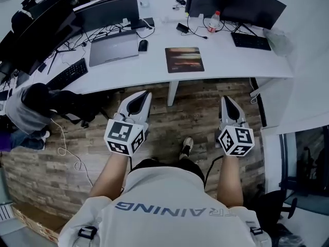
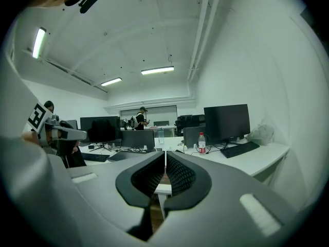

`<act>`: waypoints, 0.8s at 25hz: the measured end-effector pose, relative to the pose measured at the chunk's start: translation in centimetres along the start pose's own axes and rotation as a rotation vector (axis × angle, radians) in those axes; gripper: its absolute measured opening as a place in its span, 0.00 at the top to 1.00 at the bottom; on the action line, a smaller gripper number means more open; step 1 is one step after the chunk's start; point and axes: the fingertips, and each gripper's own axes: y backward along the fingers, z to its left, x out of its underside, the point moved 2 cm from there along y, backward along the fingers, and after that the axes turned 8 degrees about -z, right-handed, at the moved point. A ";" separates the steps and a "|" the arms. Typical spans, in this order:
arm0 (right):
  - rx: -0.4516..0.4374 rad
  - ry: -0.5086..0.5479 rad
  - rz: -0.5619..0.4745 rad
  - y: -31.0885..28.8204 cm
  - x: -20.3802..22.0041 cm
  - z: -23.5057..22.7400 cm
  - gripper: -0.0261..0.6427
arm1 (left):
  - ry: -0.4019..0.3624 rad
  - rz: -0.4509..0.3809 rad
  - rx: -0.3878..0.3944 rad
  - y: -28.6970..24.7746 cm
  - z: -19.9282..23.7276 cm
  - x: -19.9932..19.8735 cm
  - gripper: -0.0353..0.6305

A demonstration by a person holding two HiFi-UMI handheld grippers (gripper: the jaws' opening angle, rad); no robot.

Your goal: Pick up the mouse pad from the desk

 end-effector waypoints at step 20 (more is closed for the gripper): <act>-0.261 0.018 0.056 -18.9 0.2 -12.4 0.92 | 0.006 -0.004 -0.241 -16.9 -0.2 -0.1 0.95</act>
